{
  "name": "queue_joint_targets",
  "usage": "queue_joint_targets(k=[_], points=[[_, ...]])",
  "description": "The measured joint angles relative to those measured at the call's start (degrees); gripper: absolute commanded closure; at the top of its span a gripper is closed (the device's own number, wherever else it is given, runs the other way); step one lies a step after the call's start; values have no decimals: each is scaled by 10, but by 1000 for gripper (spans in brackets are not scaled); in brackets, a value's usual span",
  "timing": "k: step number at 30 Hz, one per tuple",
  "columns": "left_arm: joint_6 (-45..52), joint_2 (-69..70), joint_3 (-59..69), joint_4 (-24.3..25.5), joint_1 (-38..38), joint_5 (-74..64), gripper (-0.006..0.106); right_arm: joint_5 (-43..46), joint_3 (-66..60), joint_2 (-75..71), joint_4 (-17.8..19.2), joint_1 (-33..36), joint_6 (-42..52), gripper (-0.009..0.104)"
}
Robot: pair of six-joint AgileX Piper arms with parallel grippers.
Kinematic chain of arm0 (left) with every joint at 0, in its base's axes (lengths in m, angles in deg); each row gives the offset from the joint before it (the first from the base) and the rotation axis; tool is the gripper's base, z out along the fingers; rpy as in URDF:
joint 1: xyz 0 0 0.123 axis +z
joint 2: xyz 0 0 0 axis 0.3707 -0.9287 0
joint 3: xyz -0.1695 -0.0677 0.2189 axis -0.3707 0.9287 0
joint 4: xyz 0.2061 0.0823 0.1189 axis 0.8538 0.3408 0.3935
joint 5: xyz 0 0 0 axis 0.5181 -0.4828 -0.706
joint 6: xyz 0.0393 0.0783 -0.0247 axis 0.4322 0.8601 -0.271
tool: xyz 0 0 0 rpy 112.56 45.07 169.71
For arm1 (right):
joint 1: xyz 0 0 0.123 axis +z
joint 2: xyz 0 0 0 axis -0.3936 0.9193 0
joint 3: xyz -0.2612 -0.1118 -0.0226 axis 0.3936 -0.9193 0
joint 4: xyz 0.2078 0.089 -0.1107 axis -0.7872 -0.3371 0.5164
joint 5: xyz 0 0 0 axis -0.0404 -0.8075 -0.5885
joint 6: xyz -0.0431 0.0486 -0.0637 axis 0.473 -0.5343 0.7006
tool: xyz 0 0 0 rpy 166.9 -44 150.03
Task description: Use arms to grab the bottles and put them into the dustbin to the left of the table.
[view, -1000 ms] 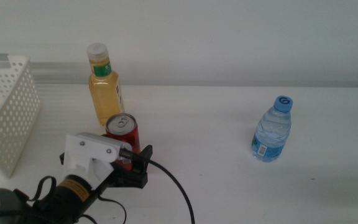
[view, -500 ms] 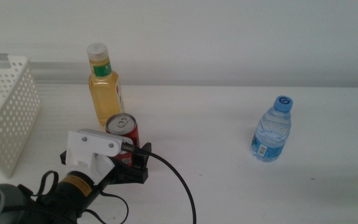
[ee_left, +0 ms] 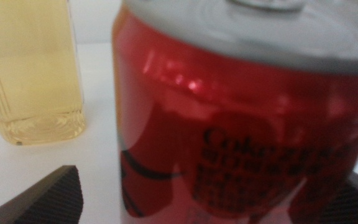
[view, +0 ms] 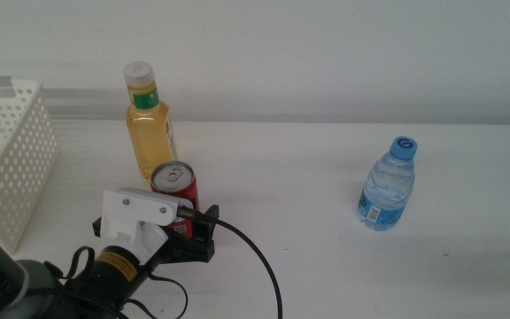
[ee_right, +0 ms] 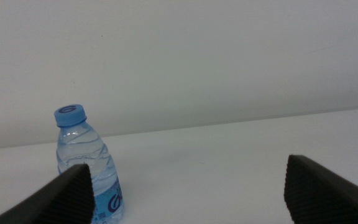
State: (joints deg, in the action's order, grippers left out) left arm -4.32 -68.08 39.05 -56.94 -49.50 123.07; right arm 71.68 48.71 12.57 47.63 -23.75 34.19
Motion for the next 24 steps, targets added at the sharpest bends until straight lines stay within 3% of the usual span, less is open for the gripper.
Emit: queue_joint_targets(k=[8,13,21,22,23,24], points=[[0,-2,-2,-18,0,1,7,0,0,0,0,0,0,13],[0,-2,-11,-19,0,0,20,0,0,0,0,0,0,13],[0,-2,-24,-20,-1,-21,67,0,0,0,0,0,0,13],[0,-2,-24,-20,-1,-22,89,0,0,0,0,0,0,13],[0,-2,-25,-20,0,-23,102,0,0,0,0,0,0,13],[0,-2,-26,-20,0,-25,102,0,0,0,0,0,0,13]])
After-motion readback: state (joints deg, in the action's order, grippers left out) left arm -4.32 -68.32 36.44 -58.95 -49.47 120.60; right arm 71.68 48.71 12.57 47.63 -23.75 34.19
